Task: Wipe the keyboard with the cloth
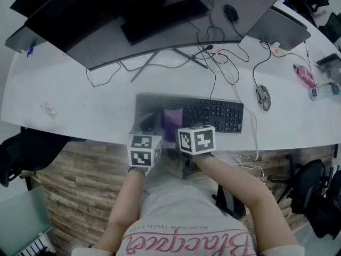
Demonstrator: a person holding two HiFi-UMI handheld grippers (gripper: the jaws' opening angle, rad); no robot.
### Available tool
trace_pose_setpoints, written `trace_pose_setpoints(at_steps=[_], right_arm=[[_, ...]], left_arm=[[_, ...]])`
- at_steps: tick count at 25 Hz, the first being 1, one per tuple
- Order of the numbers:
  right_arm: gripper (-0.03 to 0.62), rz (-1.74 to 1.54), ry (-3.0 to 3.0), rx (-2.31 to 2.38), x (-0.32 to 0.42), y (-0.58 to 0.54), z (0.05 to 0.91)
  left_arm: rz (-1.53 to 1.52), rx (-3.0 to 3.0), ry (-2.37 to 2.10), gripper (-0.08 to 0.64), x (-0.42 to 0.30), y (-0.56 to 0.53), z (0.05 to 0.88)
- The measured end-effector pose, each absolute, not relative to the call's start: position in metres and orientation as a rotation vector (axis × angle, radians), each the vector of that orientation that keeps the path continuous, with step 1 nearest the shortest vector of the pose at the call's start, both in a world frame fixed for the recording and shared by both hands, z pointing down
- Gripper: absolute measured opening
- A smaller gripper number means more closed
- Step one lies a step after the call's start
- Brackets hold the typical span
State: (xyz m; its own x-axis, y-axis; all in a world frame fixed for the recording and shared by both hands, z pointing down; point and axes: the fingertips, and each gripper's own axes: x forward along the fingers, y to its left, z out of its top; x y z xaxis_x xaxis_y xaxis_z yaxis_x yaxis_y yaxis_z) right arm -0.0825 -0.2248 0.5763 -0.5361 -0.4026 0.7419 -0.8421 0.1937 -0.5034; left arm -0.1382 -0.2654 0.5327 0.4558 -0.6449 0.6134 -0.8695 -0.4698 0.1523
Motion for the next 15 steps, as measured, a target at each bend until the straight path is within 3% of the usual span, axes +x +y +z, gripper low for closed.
trace_pose_setpoints(at_steps=[15], right_arm=[[0.091, 1.393, -1.99, 1.243, 0.008, -0.214, 0.575]], left_arm=[[0.784, 2.408, -1.1, 0.005, -0.041, -0.251, 0.533]])
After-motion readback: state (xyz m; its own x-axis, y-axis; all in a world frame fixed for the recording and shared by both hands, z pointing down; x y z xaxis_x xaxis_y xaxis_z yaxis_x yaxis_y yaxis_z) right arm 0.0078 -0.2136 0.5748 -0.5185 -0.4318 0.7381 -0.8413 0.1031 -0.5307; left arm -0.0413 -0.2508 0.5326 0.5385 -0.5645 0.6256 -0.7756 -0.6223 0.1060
